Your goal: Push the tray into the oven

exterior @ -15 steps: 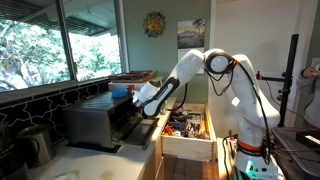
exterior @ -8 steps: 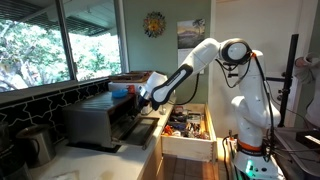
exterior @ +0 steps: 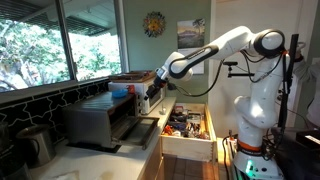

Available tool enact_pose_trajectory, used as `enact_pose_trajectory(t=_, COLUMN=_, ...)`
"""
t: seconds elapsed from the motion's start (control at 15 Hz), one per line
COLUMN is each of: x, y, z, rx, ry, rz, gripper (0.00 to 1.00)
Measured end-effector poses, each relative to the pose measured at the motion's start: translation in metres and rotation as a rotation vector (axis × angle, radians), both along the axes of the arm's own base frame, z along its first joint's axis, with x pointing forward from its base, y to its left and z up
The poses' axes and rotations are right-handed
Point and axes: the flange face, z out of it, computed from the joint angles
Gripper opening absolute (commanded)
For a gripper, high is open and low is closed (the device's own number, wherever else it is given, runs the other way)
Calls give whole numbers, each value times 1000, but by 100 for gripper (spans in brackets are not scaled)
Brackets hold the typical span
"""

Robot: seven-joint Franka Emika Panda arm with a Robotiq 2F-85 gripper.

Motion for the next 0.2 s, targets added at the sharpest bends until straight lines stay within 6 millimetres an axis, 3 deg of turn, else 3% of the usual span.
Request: enact_pose_trajectory(t=0.2, x=-23, y=-24, z=39, rx=115, ry=-80, rz=-74, gripper=100)
